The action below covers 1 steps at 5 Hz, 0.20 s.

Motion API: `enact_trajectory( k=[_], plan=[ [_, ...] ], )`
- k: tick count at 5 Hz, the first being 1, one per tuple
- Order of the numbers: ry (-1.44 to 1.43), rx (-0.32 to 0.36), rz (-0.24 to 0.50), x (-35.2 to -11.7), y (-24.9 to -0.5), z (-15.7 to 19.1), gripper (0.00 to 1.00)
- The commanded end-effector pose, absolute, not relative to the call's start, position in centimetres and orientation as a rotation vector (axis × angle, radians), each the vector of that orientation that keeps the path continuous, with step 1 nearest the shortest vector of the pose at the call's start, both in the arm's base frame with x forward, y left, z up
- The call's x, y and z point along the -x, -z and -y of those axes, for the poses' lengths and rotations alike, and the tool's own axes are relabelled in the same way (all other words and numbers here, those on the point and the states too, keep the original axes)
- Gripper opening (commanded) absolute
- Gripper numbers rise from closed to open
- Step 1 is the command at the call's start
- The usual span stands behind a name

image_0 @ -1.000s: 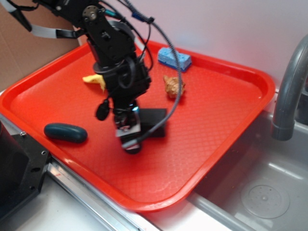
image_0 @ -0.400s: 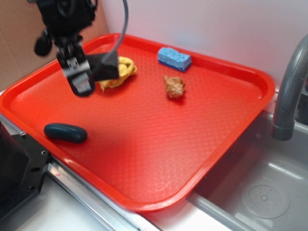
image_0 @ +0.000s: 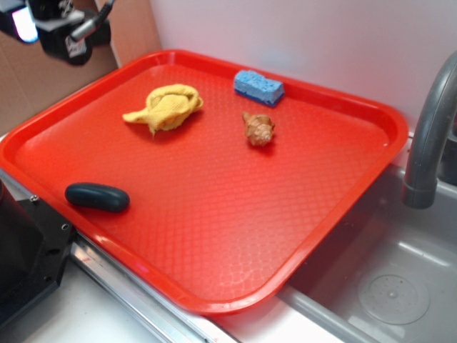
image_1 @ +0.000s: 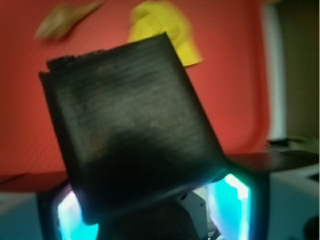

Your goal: Grab the black box.

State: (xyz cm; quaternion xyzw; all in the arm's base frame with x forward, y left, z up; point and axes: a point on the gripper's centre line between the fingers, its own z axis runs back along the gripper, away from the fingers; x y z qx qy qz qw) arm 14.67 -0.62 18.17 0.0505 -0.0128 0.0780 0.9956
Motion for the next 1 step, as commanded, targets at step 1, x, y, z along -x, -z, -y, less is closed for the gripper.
enact_trajectory(
  k=[1],
  plan=[
    [-0.072,-0.121,0.128,-16.67,-18.51,3.46,0.00]
  ],
)
